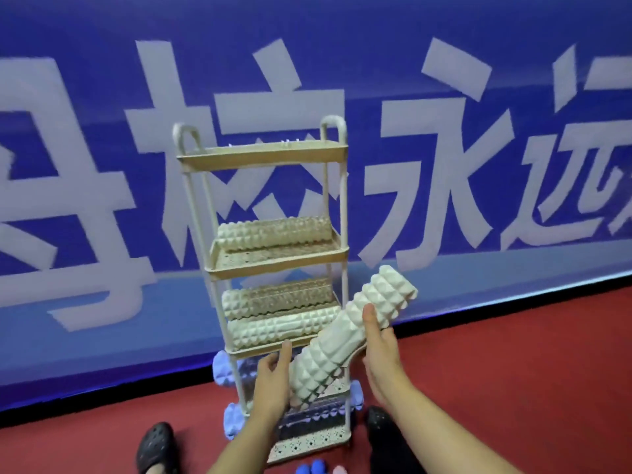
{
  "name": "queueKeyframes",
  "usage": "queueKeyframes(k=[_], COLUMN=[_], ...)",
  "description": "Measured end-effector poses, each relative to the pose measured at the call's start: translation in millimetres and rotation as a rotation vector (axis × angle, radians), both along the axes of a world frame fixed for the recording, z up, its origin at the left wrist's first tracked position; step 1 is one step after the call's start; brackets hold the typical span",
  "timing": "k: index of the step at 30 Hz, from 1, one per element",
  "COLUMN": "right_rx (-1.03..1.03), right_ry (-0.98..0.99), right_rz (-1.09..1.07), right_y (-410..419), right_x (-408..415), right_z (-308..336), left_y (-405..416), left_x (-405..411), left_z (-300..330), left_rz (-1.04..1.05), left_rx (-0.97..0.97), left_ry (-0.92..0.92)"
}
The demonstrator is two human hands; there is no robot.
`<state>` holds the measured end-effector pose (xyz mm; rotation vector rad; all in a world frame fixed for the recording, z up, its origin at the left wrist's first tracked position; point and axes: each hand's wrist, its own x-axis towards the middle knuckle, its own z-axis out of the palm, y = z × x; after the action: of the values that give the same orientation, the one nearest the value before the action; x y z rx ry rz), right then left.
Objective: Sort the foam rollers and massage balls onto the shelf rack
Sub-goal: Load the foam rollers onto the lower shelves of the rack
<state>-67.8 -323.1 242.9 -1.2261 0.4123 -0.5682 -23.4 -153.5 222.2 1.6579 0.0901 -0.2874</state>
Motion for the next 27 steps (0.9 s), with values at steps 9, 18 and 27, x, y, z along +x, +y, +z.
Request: queueKeyframes(k=[9,18,27], right_rx=[0.323,-0.728,-2.07], right_ry=[-0.125,0.114,0.021], right_rz=[0.236,-0.172,0.196], right_y=[92,77,21], right_x=[15,36,82], right_z=[54,58,108], left_y=[96,111,94], left_x=[2,38,84], left_z=[48,83,120], left_rz=[0.119,0.403,0.23], left_rx=[-0.435,-0.276,-0.186], left_ry=[0.093,-0.142,-0.333])
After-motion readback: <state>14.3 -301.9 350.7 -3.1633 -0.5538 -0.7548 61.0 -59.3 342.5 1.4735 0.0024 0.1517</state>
